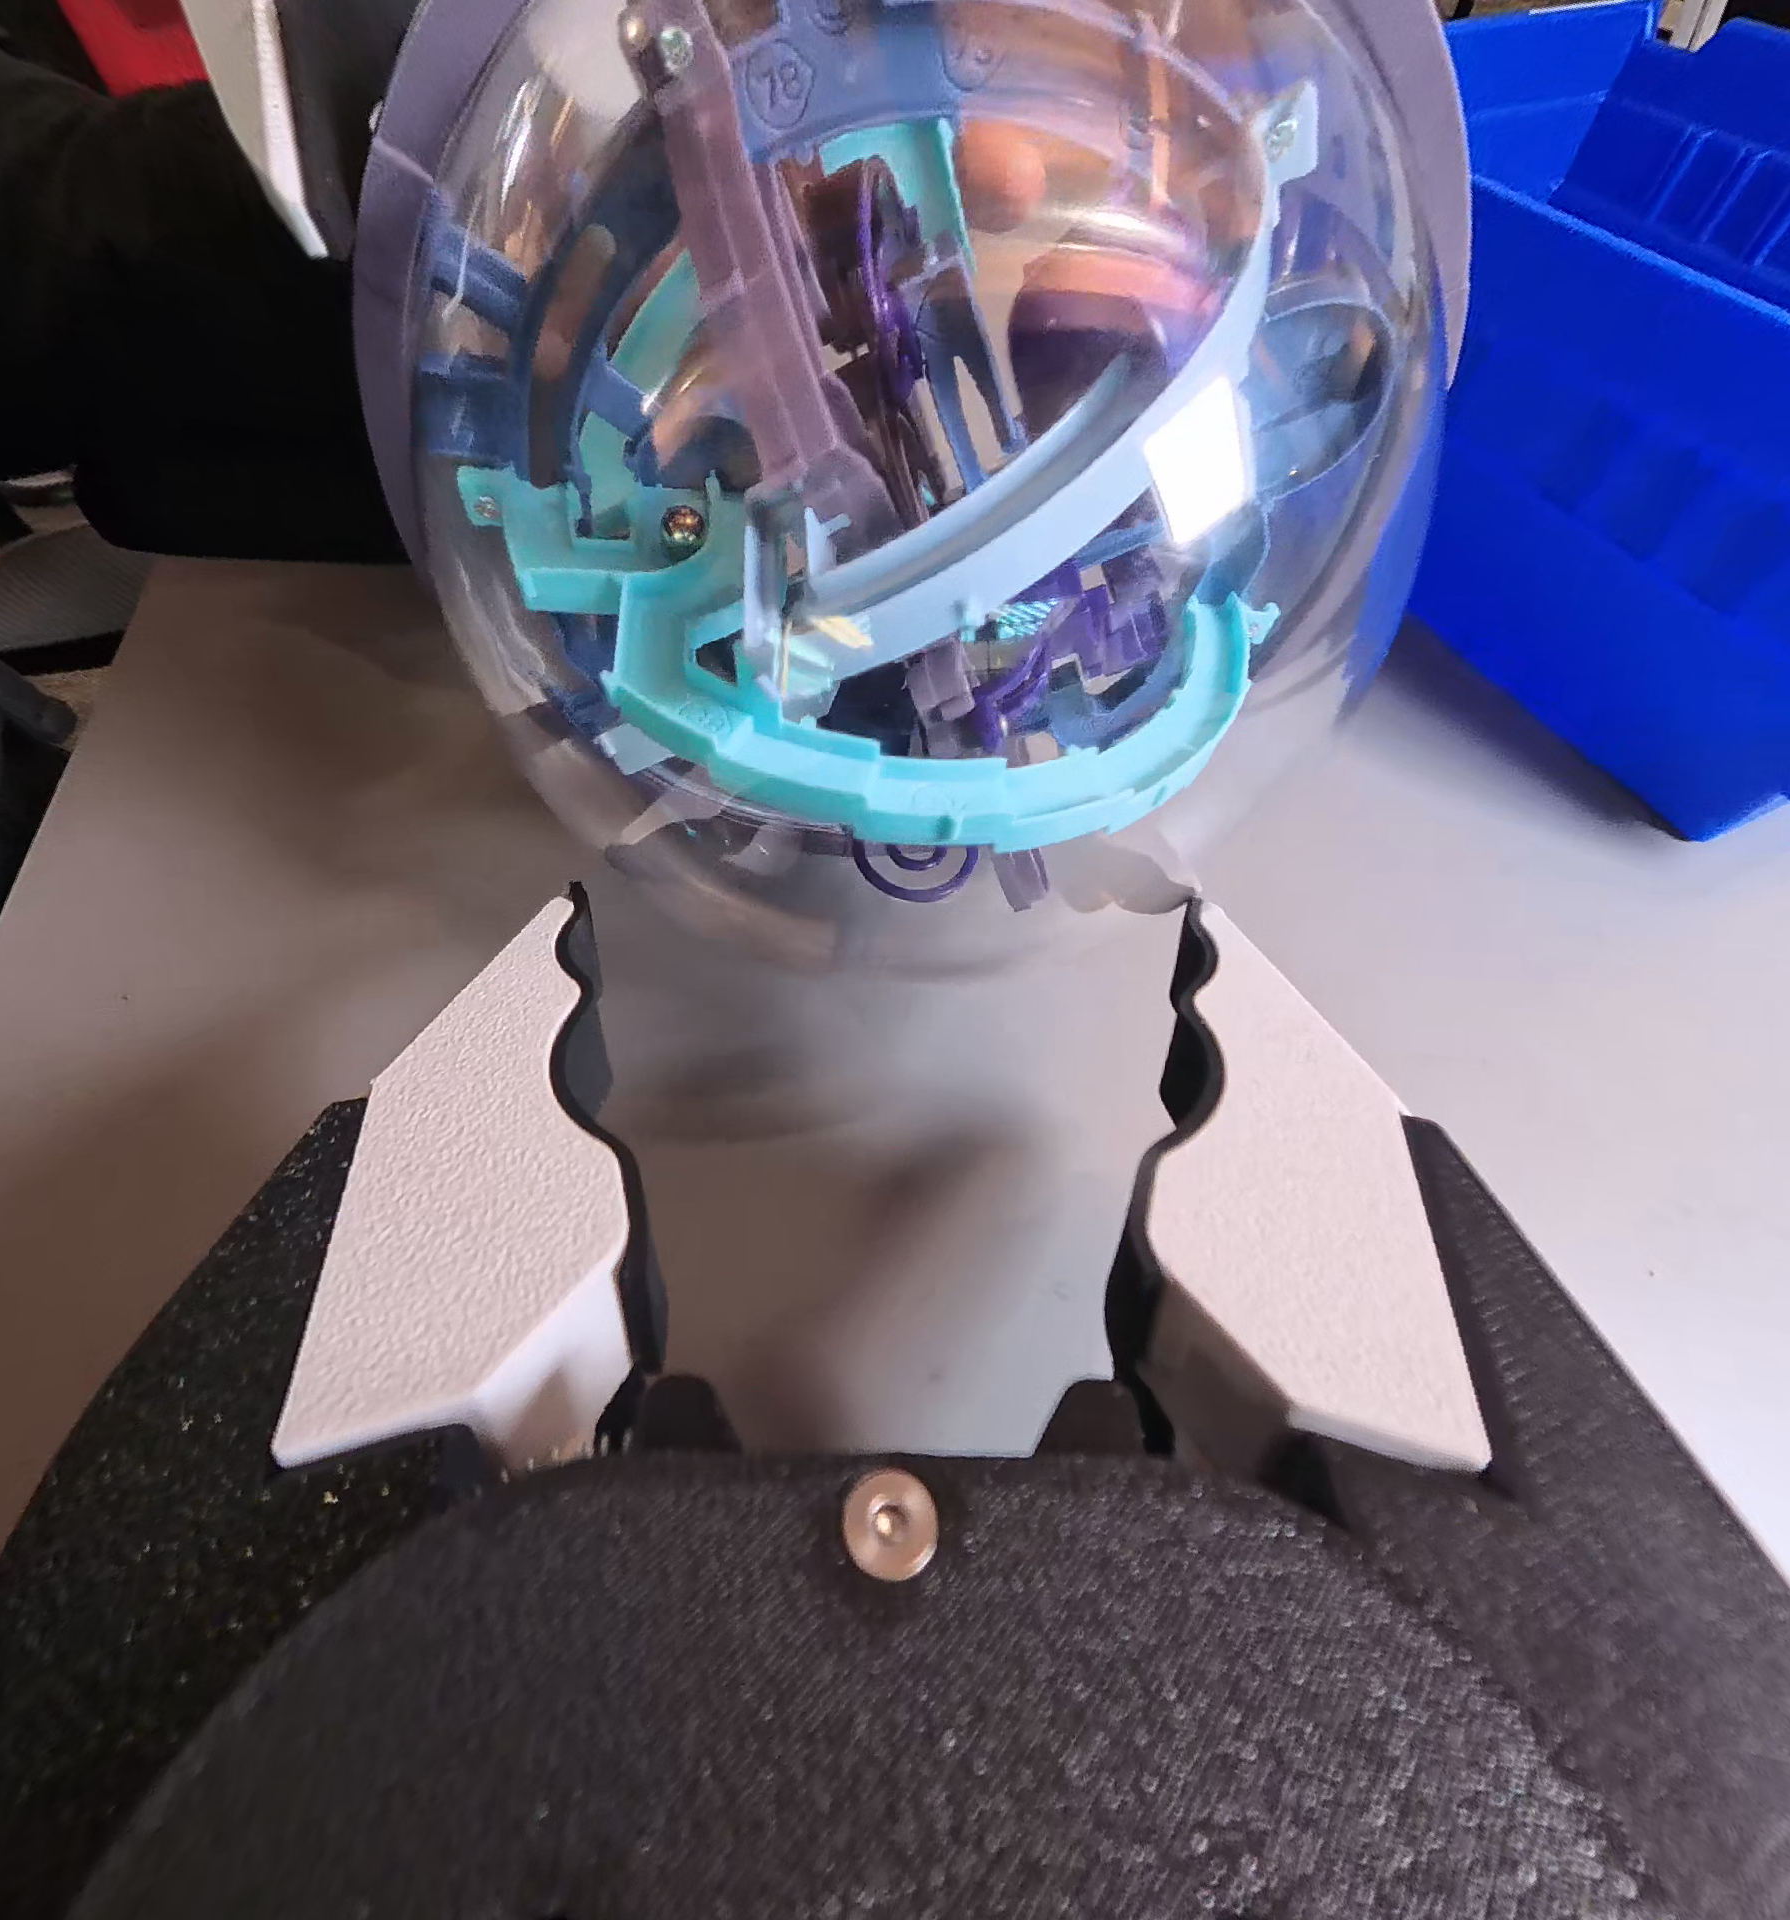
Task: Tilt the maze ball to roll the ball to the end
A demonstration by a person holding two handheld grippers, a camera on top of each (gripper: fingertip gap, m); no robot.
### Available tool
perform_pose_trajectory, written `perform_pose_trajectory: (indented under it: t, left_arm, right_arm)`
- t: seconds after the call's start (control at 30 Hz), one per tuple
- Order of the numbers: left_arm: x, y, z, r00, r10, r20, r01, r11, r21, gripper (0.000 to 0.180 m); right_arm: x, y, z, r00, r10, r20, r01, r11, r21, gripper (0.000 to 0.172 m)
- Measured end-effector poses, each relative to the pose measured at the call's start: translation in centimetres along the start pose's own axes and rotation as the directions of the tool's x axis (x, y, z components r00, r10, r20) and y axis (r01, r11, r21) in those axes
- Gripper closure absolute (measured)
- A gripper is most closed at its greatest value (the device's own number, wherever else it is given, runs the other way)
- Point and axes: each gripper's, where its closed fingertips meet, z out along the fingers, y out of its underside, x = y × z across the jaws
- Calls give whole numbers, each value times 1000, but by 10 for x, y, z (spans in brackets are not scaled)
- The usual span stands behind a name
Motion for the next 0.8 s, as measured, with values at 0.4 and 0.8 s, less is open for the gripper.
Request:
perform_pose_trajectory:
  t: [0.4, 0.8]
  left_arm:
    - [7, -3, 7, 996, 82, 34, -81, 996, -22, 63]
    - [11, -4, 2, 989, 146, 39, -145, 989, -30, 69]
  right_arm:
    - [2, 3, 1, 1000, 21, -3, -21, 1000, -14, 63]
    - [2, 0, 0, 1000, 16, -2, -16, 1000, 8, 67]
